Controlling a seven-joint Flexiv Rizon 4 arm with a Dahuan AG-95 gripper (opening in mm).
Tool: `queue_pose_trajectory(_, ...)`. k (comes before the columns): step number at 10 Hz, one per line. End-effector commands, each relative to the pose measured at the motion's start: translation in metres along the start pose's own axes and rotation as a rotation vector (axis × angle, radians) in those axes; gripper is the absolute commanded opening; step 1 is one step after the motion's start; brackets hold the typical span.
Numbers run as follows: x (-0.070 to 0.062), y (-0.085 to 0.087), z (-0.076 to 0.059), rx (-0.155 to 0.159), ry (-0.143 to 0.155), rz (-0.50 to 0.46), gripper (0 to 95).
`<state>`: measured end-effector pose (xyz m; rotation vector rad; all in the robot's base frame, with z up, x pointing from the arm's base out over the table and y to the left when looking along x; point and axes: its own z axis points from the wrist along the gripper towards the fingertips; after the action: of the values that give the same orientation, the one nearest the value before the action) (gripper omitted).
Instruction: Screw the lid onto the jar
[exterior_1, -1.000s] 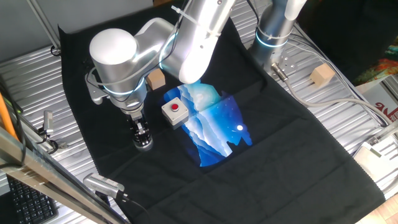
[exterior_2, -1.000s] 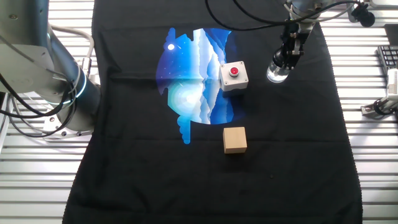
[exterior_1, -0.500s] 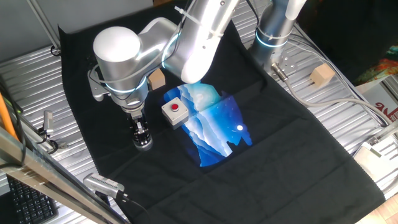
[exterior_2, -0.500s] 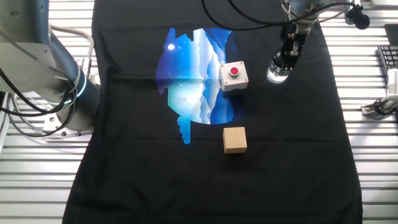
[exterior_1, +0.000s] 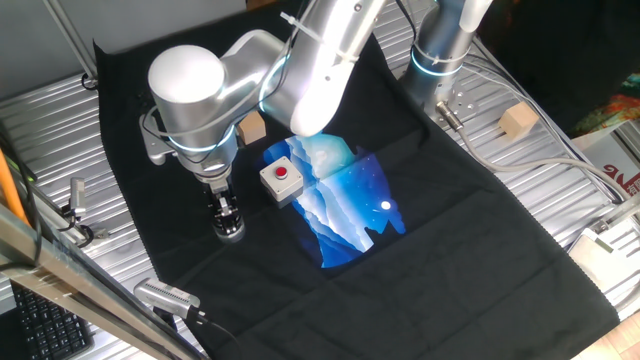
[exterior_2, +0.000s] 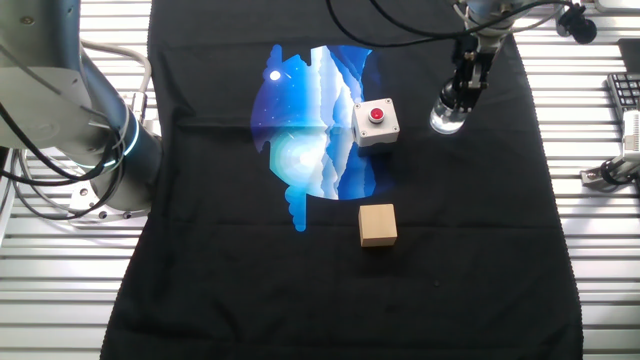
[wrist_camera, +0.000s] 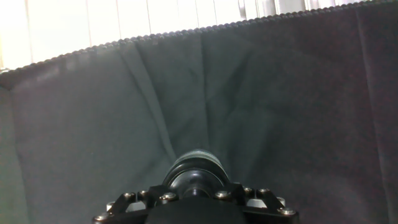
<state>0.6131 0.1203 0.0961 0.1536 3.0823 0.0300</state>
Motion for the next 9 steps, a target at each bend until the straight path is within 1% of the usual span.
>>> queue_pose_trajectory(1, -0.0009, 0.0007, 0.0006, 0.011, 0.001, -0.003, 0.0)
queue_pose_trajectory(3, -0.0019, 0.0017, 0.0, 0.0, 0.0, -0.001, 0.0)
queue_pose_trajectory(4, -0.0024, 0.0021, -0.0001, 0.009, -0.001, -0.003, 0.0)
queue_pose_trajectory(6, -0.0028, 0.0026, -0.0003, 0.013, 0.002, -0.006, 0.0)
queue_pose_trajectory(7, -0.0031, 0.0027, -0.0004, 0.001, 0.0, -0.003, 0.0)
queue_pose_trajectory(8, -0.0035, 0.0029, -0.0004, 0.003, -0.001, -0.006, 0.0)
queue_pose_trajectory(9, -0.0039, 0.0033, -0.0007, 0.013, -0.001, -0.009, 0.0)
